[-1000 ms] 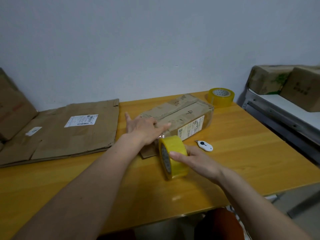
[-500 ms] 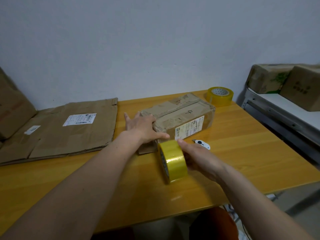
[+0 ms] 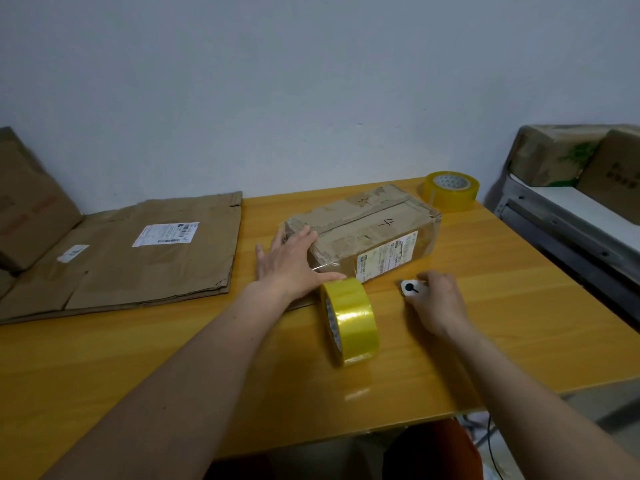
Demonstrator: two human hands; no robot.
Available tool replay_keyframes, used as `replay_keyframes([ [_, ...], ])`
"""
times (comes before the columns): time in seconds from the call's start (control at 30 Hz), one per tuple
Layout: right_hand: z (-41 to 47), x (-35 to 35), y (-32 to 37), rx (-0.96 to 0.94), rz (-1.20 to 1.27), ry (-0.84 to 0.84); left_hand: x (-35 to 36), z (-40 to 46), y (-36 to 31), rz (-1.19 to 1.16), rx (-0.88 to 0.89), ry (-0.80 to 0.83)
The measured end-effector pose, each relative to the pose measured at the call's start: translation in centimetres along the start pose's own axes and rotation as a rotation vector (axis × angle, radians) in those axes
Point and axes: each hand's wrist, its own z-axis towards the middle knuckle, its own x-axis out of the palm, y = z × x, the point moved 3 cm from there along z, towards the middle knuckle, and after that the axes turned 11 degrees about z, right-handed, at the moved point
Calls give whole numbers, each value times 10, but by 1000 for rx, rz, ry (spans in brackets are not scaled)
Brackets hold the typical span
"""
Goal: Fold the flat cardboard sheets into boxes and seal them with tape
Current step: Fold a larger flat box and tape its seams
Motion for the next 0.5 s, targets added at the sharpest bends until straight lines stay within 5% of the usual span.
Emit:
replay_keyframes([
  [0.23,-12,-13,74,-492,266,20,-2,-1,7,-50,78,-10],
  [0.5,-13,10,81,-478,118,121,-5,1,24,-96,210,44],
])
